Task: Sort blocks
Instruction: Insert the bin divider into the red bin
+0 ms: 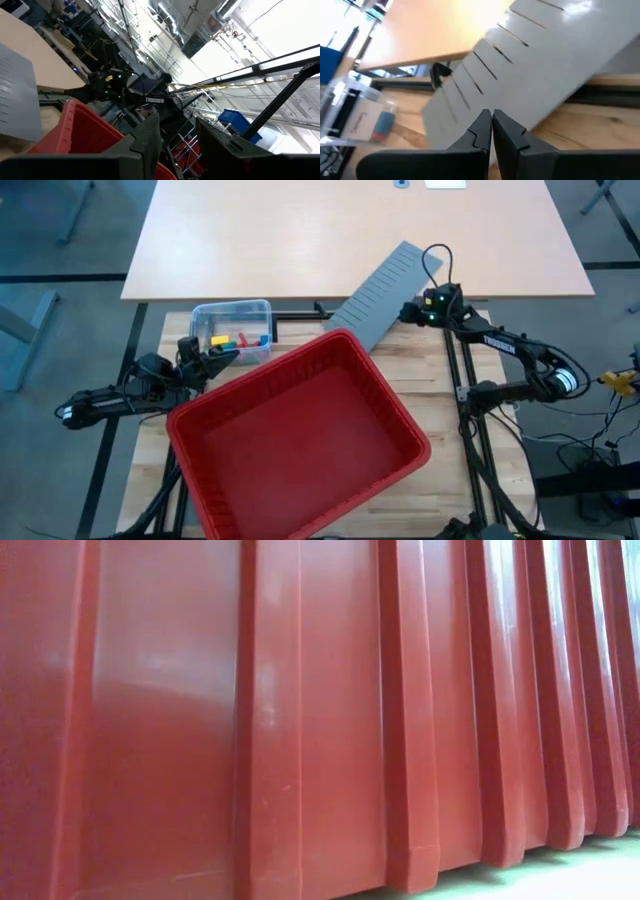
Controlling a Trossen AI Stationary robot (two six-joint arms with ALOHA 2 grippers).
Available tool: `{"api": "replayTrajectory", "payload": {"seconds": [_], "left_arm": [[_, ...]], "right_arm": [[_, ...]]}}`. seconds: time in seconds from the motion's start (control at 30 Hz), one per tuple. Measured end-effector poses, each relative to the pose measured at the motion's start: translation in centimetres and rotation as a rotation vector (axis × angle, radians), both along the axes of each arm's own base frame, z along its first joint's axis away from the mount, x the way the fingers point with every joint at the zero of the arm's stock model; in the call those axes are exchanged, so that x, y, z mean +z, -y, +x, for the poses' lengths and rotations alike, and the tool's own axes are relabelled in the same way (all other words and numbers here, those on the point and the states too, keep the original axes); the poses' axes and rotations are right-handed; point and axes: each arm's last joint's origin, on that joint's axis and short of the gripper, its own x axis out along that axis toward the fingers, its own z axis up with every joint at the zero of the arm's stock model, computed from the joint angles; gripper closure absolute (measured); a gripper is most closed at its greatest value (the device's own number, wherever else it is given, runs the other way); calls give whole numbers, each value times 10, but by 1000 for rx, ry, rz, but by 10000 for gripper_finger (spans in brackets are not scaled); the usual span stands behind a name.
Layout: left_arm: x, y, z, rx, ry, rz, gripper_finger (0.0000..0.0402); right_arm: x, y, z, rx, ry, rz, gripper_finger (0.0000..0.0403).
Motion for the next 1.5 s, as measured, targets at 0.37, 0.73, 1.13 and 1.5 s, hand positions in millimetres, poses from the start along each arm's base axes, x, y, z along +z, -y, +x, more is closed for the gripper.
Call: {"api": "replayTrajectory", "payload": {"seconds": [0.37, 0.73, 1.13, 1.5], "left_arm": [[0, 0, 0, 7, 1, -2, 297], [0, 0, 0, 10, 1, -4, 296], [0, -1, 0, 26, -2, -10, 296], [0, -1, 0, 25, -1, -10, 296]], "right_arm": [[-44, 19, 11, -21, 8, 175, 279], [-87, 43, 25, -81, 171, 281, 164], [-93, 52, 30, -114, 268, 257, 282], [-78, 54, 32, -68, 303, 165, 400]]}}
